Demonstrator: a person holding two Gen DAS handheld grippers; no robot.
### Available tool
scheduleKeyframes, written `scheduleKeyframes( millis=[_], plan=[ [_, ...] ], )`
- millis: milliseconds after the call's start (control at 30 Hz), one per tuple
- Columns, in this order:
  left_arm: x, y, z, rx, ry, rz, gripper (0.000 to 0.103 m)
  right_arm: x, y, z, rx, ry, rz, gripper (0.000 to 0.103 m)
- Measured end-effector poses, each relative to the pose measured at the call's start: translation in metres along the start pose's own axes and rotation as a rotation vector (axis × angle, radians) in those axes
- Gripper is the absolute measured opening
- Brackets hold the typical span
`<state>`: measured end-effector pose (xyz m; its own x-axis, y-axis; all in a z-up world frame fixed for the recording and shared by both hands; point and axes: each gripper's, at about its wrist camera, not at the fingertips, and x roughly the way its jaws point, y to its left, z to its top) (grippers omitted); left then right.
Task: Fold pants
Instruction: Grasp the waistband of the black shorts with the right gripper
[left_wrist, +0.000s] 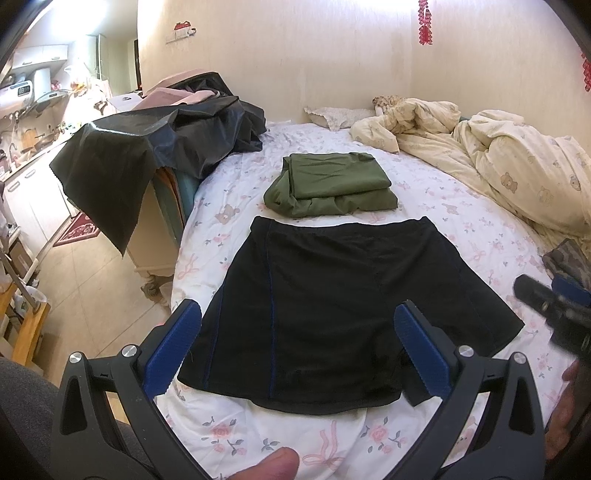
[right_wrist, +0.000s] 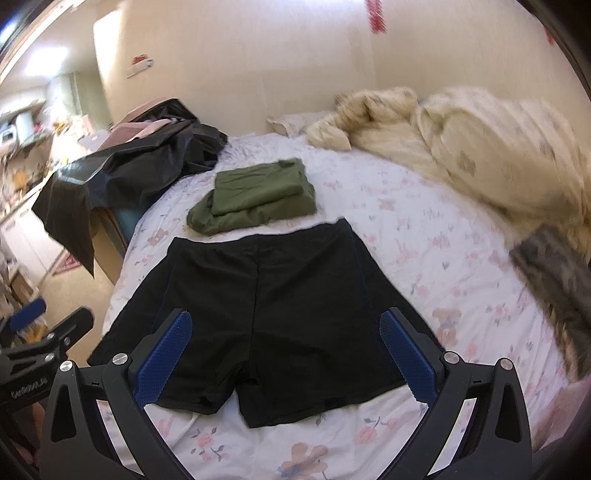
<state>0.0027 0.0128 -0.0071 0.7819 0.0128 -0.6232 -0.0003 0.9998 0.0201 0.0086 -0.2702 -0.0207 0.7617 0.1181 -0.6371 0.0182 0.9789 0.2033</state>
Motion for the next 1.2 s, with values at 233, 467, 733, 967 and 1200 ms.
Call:
scheduleKeyframes(
  millis=[233, 467, 733, 967, 1200],
  plan=[
    [0.007, -0.002, -0.001, 0.005, 0.042, 0.032, 0.103, 0.029, -0.107, 0.017, 0.329, 0.143, -0.083, 0.103],
    [0.009, 0.003, 0.0, -0.021, 0.069, 0.033, 0.103, 0.091, -0.178, 0.008, 0.569, 0.394, -0.118, 0.087],
    [0.014, 0.006, 0.001, -0.034, 0.095, 0.034, 0.103, 0.123, -0.185, -0.004, 0.492, 0.493, -0.273, 0.076],
    [0.031, 0.004, 0.007, -0.021, 0.169, 0.023, 0.103, 0.137, -0.194, -0.022, 0.623, 0.456, -0.222, 0.05],
    [0.075, -0.026, 0.053, 0.051, 0.236, -0.02, 0.103, 0.107, -0.189, -0.022, 0.692, 0.301, -0.109, 0.006]
  ],
)
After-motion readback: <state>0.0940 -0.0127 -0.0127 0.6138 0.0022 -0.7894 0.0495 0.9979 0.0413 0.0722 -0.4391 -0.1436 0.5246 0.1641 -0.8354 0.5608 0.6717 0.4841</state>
